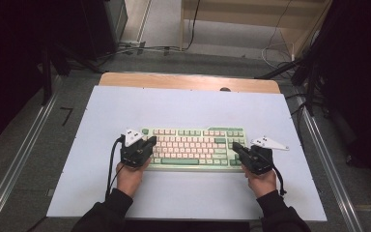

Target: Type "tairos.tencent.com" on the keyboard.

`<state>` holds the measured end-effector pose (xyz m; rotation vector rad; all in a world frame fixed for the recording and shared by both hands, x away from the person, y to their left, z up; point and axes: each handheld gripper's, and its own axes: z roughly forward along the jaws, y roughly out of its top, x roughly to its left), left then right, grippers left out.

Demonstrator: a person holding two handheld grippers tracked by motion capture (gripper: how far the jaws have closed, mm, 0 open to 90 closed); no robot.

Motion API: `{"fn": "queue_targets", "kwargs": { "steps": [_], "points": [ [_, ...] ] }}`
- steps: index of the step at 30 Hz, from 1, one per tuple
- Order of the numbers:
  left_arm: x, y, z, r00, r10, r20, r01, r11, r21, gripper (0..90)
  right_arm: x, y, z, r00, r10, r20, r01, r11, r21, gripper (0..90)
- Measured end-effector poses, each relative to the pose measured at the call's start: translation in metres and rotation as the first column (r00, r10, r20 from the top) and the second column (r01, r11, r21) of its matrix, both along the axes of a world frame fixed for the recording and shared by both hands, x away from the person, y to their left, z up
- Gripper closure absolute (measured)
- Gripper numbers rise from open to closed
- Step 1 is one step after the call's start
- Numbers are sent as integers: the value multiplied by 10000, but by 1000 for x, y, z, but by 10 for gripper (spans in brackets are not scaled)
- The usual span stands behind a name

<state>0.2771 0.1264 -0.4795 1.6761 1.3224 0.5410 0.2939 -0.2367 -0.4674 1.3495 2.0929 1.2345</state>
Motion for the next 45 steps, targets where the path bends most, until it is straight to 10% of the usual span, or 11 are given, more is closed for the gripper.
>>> {"fn": "queue_targets", "kwargs": {
  "steps": [45],
  "points": [
    [22,-45,-6,9919,-1146,-555,1151,9933,57,900,14,40,-4,9975,663,-233,-666,9977,-130,878]
  ]
}}
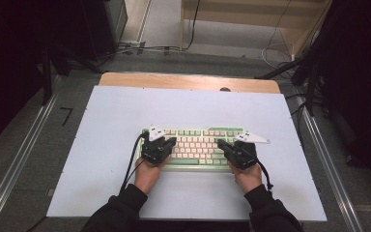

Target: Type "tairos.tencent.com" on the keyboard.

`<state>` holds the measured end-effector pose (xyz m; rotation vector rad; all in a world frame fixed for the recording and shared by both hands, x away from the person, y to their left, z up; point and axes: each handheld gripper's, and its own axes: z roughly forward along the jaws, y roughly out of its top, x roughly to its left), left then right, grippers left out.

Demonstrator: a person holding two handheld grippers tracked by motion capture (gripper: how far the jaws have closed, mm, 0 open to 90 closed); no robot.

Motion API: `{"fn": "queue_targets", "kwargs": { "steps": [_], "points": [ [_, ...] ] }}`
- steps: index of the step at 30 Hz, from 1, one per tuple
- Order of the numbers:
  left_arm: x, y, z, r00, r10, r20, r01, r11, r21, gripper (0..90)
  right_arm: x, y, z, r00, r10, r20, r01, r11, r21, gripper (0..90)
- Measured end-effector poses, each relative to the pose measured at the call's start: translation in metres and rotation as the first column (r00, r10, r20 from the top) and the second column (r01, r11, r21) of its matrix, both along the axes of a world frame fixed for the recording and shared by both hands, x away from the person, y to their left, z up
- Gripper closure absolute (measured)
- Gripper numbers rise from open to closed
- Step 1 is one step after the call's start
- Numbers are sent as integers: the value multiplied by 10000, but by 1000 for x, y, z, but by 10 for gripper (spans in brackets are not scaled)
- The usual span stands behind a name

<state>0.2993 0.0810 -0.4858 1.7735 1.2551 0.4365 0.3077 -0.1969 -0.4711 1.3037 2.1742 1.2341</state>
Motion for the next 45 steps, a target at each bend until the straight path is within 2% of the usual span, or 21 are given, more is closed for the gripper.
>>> {"fn": "queue_targets", "kwargs": {
  "steps": [11,31,38,45],
  "points": [
    [3,-2,-3,9998,20,-198,-17,9999,153,900,2,10,0,9999,138,51,-138,9999,-50,877],
    [9,-3,-7,9988,-15,-483,21,9999,135,900,3,14,0,9998,194,25,-194,9998,-8,878],
    [10,-5,-8,9977,-66,-672,85,9996,278,900,3,14,0,9998,204,34,-204,9998,-3,878],
    [7,-1,-1,9988,-79,-488,75,9999,-99,900,3,13,1,9998,190,66,-190,9998,12,878]
  ]
}}
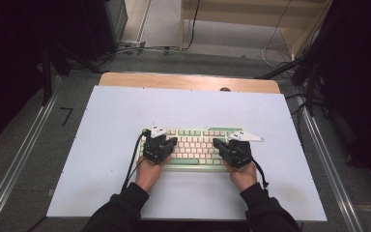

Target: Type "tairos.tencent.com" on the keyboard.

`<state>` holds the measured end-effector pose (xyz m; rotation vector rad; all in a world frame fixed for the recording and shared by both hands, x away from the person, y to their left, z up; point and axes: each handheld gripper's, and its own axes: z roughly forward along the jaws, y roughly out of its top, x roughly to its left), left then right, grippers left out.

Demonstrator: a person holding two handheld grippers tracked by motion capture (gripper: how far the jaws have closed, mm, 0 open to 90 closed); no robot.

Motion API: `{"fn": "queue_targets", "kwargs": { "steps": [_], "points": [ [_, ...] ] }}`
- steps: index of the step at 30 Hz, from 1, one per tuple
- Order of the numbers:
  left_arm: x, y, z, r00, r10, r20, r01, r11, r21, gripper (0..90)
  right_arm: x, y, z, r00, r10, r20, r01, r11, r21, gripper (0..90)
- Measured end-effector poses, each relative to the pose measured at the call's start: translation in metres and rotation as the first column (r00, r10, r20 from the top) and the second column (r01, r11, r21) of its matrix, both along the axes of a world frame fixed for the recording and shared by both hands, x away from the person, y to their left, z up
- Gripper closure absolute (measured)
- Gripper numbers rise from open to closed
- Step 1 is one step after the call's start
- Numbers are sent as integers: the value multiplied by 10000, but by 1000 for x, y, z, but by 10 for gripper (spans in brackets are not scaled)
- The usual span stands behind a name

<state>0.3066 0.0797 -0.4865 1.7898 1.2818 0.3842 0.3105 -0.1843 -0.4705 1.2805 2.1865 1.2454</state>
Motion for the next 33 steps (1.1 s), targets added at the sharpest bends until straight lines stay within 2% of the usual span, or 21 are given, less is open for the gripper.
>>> {"fn": "queue_targets", "kwargs": {
  "steps": [7,11,19,23,33],
  "points": [
    [-2,3,4,10000,16,83,-15,9999,-170,900,-1,0,1,10000,12,-7,-12,10000,35,878],
    [-5,8,7,9999,58,159,-56,9999,-132,900,-1,0,1,10000,13,-11,-13,10000,44,878],
    [-9,26,11,9986,478,240,-473,9987,-181,900,-1,0,1,10000,26,3,-26,10000,46,878],
    [-10,36,15,9986,421,316,-402,9976,-565,900,-1,0,0,10000,30,-9,-30,10000,49,877],
    [-16,56,13,9957,917,146,-909,9946,-497,900,-2,1,0,10000,15,-92,-15,10000,21,878]
  ]
}}
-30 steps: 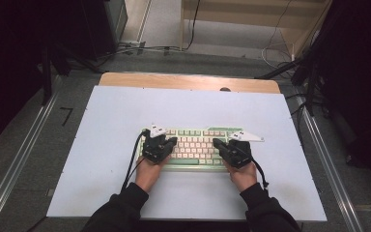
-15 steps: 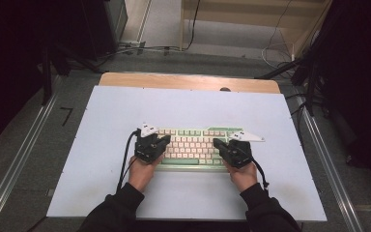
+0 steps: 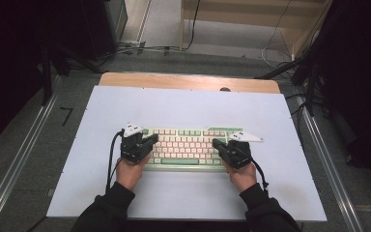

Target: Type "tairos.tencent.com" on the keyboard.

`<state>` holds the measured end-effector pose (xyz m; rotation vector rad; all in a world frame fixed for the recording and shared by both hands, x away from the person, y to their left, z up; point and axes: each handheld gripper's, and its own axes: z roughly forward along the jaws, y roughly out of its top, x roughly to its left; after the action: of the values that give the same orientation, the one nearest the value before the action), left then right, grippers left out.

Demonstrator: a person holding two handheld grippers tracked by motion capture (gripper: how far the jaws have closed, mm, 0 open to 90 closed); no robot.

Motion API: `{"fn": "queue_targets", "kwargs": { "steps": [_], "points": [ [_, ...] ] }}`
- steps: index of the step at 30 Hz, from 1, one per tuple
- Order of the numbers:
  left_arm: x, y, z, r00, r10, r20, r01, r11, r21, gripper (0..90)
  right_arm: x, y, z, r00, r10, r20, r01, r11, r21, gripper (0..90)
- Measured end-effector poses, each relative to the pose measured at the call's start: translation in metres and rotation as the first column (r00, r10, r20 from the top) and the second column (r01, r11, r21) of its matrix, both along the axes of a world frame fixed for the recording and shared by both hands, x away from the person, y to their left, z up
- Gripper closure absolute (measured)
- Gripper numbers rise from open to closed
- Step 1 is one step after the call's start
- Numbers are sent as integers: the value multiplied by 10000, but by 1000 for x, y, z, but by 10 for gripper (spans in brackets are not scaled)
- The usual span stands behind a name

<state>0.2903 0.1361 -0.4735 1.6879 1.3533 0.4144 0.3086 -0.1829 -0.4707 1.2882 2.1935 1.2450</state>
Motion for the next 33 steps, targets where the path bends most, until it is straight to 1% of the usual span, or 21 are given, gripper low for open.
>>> {"fn": "queue_targets", "kwargs": {
  "steps": [5,6,7,11,15,17,19,23,33],
  "points": [
    [-6,4,-3,9998,-76,-188,77,10000,51,900,-1,1,2,10000,-45,52,45,10000,15,879],
    [-7,5,-3,9998,-86,-201,88,9999,69,900,-1,2,1,10000,-13,11,13,10000,-37,879],
    [-7,5,-3,9997,-94,-207,95,9999,69,900,-2,3,1,9999,-108,-61,107,9999,-84,879],
    [-8,8,-3,9997,-69,-247,70,10000,51,900,-2,3,2,10000,14,-98,-14,10000,4,881],
    [-8,7,-5,9994,-91,-321,94,9999,90,900,-5,3,4,9996,93,249,-93,10000,-8,882],
    [-8,7,-6,9994,-106,-336,111,9998,158,900,-5,3,3,9996,96,252,-95,9999,-51,881],
    [-9,6,-7,9994,-75,-327,83,9997,240,900,-3,1,2,9999,29,125,-29,10000,20,881],
    [-10,5,-9,9996,-47,-295,58,9992,386,900,-1,0,1,10000,26,23,-26,10000,73,880],
    [-10,2,-13,9990,-83,-449,109,9983,577,900,-1,0,0,10000,45,-44,-44,9999,95,880]
  ]
}}
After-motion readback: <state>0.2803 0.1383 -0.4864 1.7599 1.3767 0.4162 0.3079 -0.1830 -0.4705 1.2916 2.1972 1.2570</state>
